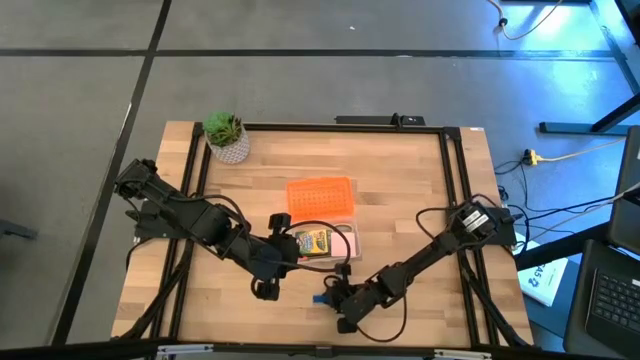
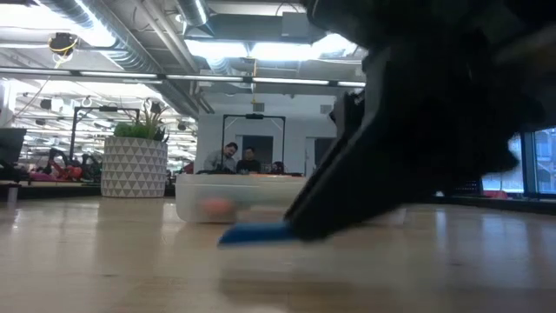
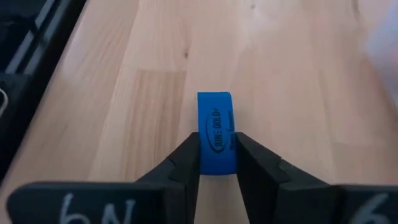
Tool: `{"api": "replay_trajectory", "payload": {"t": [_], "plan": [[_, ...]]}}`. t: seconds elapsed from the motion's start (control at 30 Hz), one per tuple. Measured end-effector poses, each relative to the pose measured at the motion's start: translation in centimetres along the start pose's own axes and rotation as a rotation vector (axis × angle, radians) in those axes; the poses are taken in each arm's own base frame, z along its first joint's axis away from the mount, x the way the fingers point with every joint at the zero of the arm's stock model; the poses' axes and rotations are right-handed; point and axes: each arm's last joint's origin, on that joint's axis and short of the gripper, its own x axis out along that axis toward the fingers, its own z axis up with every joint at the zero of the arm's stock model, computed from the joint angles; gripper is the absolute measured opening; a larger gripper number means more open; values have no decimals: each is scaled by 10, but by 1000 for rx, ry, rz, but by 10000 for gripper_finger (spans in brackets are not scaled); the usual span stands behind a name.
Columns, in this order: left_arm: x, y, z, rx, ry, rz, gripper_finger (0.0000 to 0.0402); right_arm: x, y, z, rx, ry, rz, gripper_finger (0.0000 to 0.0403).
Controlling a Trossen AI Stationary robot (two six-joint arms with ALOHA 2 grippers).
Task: Pack school essentials
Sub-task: Put the blue eraser into the supply box
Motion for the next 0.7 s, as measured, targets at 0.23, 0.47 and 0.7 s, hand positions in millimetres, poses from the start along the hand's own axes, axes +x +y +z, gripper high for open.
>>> {"api": "replay_trajectory", "payload": {"t": [0.23,0.47,0.7], "plan": [[0,0,0,0,-1,0,94,-22,-7,11,23,48,-25,93],[0,0,1,-3,-7,-2,94,-61,-26,40,40,34,-44,93],[0,0,1,-3,-8,-3,94,-95,-58,58,-69,67,-153,93]]}}
